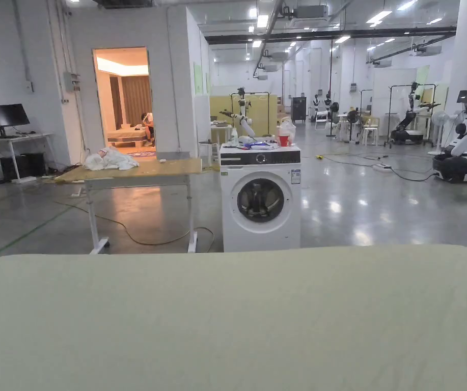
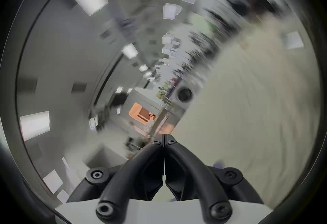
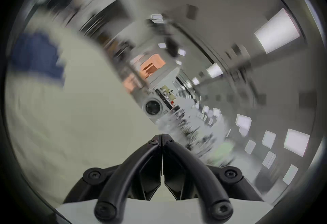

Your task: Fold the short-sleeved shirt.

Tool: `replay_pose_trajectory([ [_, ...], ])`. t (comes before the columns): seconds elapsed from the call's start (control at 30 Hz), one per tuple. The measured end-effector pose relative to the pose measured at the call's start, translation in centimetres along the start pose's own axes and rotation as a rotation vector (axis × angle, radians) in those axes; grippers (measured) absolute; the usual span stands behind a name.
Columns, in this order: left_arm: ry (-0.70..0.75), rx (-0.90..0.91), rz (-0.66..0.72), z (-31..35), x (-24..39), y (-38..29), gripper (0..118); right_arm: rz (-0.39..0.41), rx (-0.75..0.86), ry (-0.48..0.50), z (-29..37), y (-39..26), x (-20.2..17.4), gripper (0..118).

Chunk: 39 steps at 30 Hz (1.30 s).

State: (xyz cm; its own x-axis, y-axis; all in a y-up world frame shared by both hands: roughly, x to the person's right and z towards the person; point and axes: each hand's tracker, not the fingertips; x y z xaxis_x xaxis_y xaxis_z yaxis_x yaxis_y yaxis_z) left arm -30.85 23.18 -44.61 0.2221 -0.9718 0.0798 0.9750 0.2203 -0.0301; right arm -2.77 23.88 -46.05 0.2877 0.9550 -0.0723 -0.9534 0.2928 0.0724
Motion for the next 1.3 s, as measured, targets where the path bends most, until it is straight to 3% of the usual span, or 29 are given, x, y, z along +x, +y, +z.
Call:
replay_pose_trajectory([
  [0.07,-0.126,0.011,-0.204,-0.2,3.7,-1.4,0,0.297,0.05,0.067,0.0,-1.0,-3.2,0],
  [0.13,-0.251,-0.005,-0.347,0.1,6.6,-2.3,0,0.492,0.111,0.125,0.4,-2.1,-5.7,0],
  [0.2,-0.261,0.024,-0.398,0.6,8.4,-2.3,0,0.599,0.137,0.154,0.7,-2.5,-7.4,0],
  [0.23,-0.256,0.024,-0.349,0.7,8.2,-2.0,0,0.599,0.157,0.146,0.8,-2.4,-7.8,0],
  [0.27,-0.261,0.027,-0.257,0.7,7.5,-1.5,0,0.549,0.153,0.138,0.7,-2.1,-7.6,0],
  [0.3,-0.236,0.019,-0.139,0.6,6.2,-0.9,0,0.445,0.141,0.131,0.6,-1.7,-6.8,0],
  [0.43,-0.095,-0.043,0.516,-0.4,-1.4,-0.3,0,-0.17,-0.003,0.041,-0.9,-0.2,-1.3,0],
  [0.5,-0.034,-0.042,0.945,0.1,-4.3,-1.9,0,-0.577,-0.069,-0.005,-1.2,-0.7,1.7,0],
  [0.6,-0.07,0.02,1.436,0.8,-5.4,-5.3,0,-1.119,-0.07,0.067,-0.7,-3.2,3.8,0],
  [0.63,-0.081,0.059,1.506,1.3,-5.0,-5.9,0,-1.224,-0.067,0.08,-0.4,-3.8,3.7,0],
  [0.67,-0.068,0.089,1.511,1.8,-4.6,-5.9,0,-1.258,-0.069,0.066,-0.1,-4.1,3.6,0],
  [0.8,0.057,0.093,1.288,3.8,-4.3,-3.2,0,-1.267,-0.069,0.007,1.0,-3.5,3.4,0],
  [0.93,0.019,0.17,1.392,4.3,-5.2,-2.9,0,-1.294,-0.049,0.026,1.0,-3.3,3.7,0],
  [1.3,0.018,0.15,1.402,4.0,-5.4,-2.4,0,-1.273,-0.029,0.023,1.4,-3.4,3.9,0],
])
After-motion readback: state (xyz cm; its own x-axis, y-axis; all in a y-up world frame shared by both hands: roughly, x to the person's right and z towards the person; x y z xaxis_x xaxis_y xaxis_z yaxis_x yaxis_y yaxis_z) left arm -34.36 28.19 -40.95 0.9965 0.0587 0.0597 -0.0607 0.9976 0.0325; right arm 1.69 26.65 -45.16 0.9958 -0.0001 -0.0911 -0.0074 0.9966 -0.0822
